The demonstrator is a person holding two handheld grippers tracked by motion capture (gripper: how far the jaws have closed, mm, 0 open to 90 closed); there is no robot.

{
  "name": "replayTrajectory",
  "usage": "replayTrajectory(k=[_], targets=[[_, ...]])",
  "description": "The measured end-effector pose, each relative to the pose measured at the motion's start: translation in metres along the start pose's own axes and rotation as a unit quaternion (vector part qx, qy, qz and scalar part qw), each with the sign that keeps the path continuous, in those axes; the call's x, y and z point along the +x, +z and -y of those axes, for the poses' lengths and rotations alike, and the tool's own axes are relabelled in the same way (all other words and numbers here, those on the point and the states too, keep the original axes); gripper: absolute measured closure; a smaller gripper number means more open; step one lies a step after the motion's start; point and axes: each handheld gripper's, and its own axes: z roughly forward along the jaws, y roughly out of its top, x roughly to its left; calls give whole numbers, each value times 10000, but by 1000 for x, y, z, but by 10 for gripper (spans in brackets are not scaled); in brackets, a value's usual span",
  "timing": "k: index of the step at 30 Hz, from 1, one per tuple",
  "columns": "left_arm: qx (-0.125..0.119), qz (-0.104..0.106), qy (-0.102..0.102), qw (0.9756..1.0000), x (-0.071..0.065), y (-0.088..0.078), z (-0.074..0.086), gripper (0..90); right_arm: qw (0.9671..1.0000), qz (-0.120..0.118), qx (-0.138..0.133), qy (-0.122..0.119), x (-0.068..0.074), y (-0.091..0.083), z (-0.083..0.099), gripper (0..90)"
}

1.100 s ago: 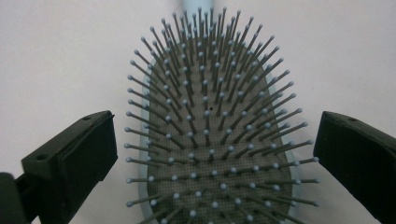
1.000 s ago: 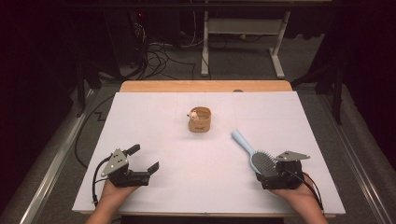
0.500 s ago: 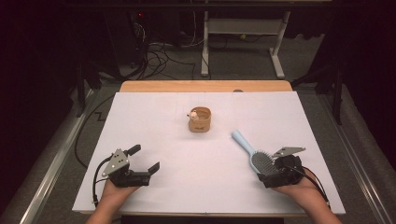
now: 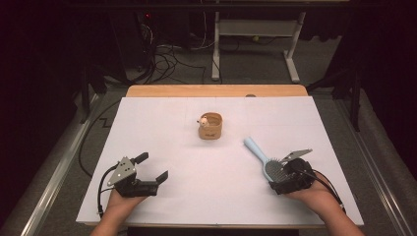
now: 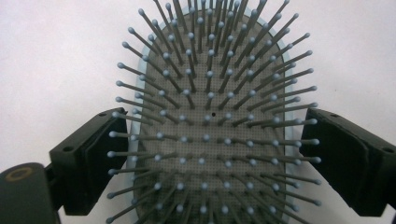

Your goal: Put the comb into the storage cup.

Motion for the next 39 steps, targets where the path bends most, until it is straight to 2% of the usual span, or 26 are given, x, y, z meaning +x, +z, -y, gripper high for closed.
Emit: replayTrajectory(k=[4, 12, 18, 24, 31, 39], targets=[[3, 6, -3, 10000, 0, 0, 0, 27, 9999, -36, 95, 54, -2, 1, -3, 103], [-22, 1, 0, 10000, 0, 0, 0, 29, 9999, -81, 115, 40, -1, 3, -7, 148], [-18, 2, 2, 10000, 0, 0, 0, 29, 9999, -58, 75, 41, -1, 4, -7, 148], [-26, 7, 7, 10000, 0, 0, 0, 29, 9999, 17, 157, 32, 1, 4, -9, 152], [-16, 10, 2, 10000, 0, 0, 0, 30, 9999, 11, 120, -44, 2, 4, -10, 191], [-9, 5, -5, 10000, -1, 0, 0, 30, 9996, 0, 275, -23, 2, 5, -13, 193]])
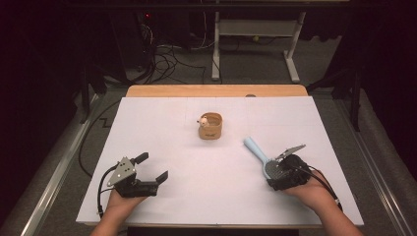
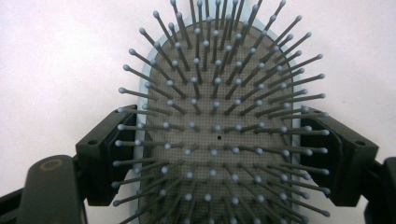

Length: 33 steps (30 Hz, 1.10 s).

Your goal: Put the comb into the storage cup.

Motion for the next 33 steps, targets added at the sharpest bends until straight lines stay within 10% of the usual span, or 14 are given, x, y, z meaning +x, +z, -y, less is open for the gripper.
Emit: replayTrajectory(k=[33], targets=[[-22, -18, 5, 10000, 0, -1, 0, 31, 9991, -51, 405, -113, -2, 2, -11, 196]])
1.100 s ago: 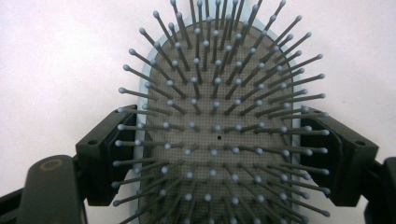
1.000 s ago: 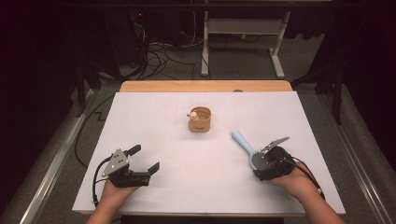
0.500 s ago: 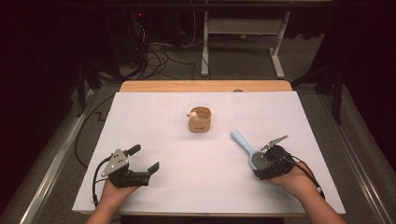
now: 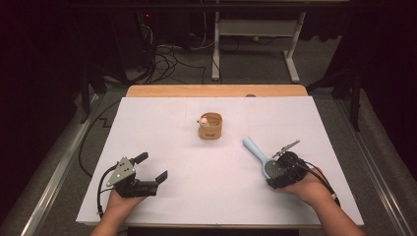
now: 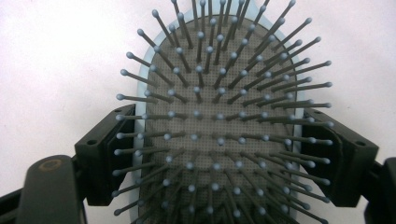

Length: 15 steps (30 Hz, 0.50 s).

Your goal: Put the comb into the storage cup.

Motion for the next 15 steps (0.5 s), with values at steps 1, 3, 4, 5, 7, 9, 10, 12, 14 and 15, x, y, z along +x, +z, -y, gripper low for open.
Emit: replayTrajectory(k=[1, 3, 4, 5, 7, 9, 10, 12, 14, 15], targets=[[1, 0, -1, 10000, 0, 0, 0, 31, 10000, 0, -9, 9, 0, 0, 0, 198], [3, -1, 9, 10000, 0, 0, 0, 31, 10000, -5, -6, 24, -1, 0, 0, 202], [0, -2, 10, 10000, 0, 0, 0, 31, 10000, -8, -25, 57, 0, 0, 0, 203], [8, -2, 18, 10000, 0, 0, 0, 32, 10000, -14, -41, 76, 0, 0, 1, 206], [1, 0, 6, 10000, -1, 0, 0, 32, 9999, -44, -64, 95, -1, 0, 1, 207], [-6, -3, 2, 10000, -1, 0, 0, 32, 9999, -35, -54, 80, -1, -1, 1, 208], [2, -9, 2, 10000, 0, 1, 0, 32, 10000, -37, -42, 77, -1, -1, 1, 208], [2, -10, -1, 10000, 0, 1, 0, 33, 9999, -64, -43, 107, -2, -1, 0, 209], [-8, -6, 4, 10000, 0, 0, 0, 33, 9999, -81, -54, 120, -3, -2, 0, 209], [-4, -10, 6, 10000, 0, 0, 0, 34, 9997, -105, -88, 176, -3, -2, 1, 209]])
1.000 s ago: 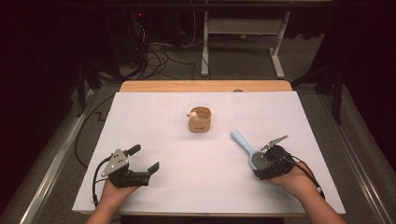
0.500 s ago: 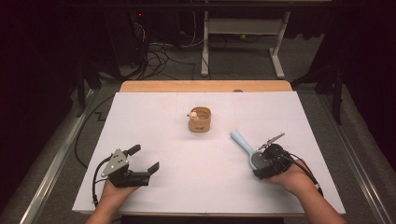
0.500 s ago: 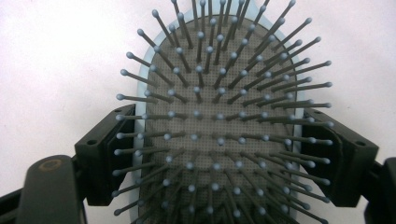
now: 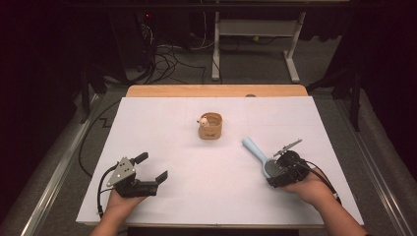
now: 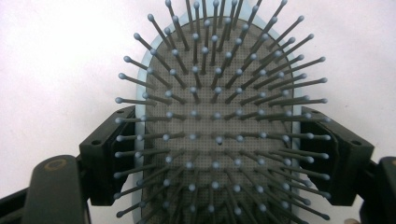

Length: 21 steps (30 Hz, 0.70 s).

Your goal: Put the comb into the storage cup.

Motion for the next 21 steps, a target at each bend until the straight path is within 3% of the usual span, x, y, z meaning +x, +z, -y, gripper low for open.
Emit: replayTrajectory(k=[13, 21], targets=[[7, -12, 9, 10000, 0, 0, 0, 35, 9997, -66, -227, -35, -2, -15, -3, 210], [-52, -168, 60, 9998, -1, 1, -3, 27, 9994, -151, -262, -163, 1, -23, 1, 210]])
